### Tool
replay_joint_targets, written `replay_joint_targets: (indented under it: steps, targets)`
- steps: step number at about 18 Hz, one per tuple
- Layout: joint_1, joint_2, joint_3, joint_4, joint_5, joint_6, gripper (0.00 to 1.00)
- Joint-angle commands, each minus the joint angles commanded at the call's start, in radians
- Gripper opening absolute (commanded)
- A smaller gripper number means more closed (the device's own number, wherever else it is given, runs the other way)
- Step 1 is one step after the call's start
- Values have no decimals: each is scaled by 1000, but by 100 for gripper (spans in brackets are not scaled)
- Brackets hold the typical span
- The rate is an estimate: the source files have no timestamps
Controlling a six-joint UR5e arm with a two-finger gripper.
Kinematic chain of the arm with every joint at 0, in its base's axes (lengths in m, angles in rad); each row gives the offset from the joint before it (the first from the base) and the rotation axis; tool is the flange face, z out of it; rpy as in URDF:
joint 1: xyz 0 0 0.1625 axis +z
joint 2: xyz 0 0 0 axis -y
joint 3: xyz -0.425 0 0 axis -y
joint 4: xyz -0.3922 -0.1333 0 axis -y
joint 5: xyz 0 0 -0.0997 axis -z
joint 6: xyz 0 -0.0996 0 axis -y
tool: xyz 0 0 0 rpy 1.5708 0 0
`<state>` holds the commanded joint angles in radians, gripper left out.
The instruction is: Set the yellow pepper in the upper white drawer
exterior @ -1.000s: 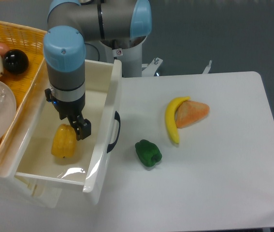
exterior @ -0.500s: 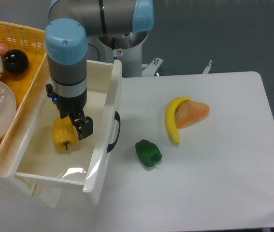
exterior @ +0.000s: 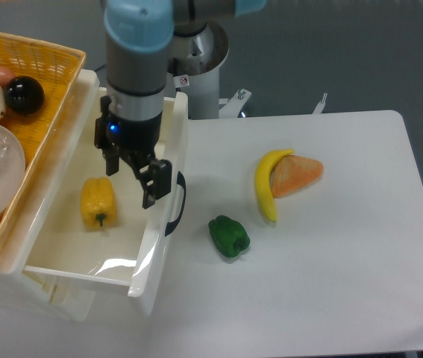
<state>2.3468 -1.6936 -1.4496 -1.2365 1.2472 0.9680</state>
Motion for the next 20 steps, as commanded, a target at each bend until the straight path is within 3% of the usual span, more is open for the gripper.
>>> replay_joint_targets:
  steps: [6,11,13,20]
  targets:
    - [138,-12,-15,15,-20,-57,100]
    - [279,-17,-104,20,-20,-51,100]
    - [330,-20,-107,22,-17,-48,100]
    - [427,-141,-98,48,41,46,100]
